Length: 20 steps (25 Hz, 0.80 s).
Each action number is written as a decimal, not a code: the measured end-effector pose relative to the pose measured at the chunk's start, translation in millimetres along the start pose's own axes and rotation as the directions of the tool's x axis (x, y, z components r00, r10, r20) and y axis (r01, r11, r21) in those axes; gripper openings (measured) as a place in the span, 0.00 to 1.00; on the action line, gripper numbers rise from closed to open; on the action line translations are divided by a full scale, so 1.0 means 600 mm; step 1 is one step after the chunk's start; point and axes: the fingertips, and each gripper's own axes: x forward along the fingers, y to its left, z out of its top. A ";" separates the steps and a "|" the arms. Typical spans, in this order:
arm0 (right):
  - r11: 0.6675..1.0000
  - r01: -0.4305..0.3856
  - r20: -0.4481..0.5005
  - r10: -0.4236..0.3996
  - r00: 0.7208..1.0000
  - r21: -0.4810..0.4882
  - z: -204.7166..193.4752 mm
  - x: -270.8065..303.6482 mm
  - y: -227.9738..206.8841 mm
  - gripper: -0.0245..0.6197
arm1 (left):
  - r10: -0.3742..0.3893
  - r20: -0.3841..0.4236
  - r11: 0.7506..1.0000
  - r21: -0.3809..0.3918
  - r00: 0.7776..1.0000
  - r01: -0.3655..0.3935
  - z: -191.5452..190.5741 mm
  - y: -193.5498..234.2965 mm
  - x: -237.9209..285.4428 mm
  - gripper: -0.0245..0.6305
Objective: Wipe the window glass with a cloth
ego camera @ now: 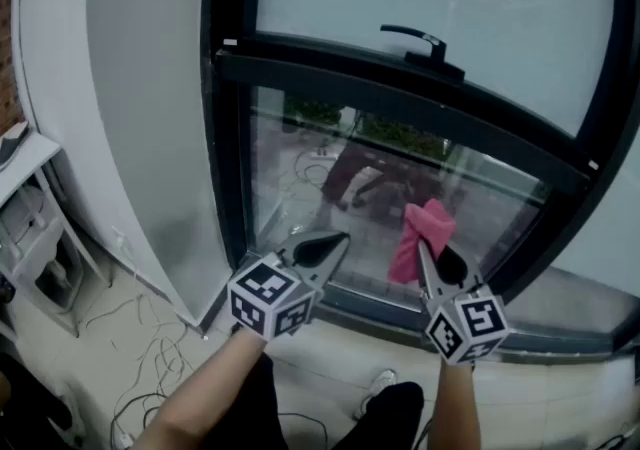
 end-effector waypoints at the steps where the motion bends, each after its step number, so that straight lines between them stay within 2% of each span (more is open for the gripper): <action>1: 1.000 -0.009 -0.004 0.009 1.000 -0.009 -0.002 0.016 0.007 0.15 | 0.008 0.001 1.000 0.001 1.000 -0.008 0.000 0.013 -0.002 0.05; 6: 0.996 -0.051 -0.004 0.050 0.999 -0.068 0.000 0.105 0.038 0.15 | 0.052 0.010 0.998 0.019 0.999 -0.052 0.008 0.089 -0.018 0.05; 12: 0.986 -0.118 0.021 0.121 0.992 -0.117 0.010 0.255 0.087 0.15 | 0.159 0.011 0.986 0.038 0.987 -0.159 0.021 0.226 -0.051 0.05; 20: 0.976 -0.204 0.072 0.210 0.975 -0.074 0.013 0.458 0.182 0.15 | 0.259 -0.006 0.965 0.045 0.966 -0.258 0.023 0.365 -0.082 0.05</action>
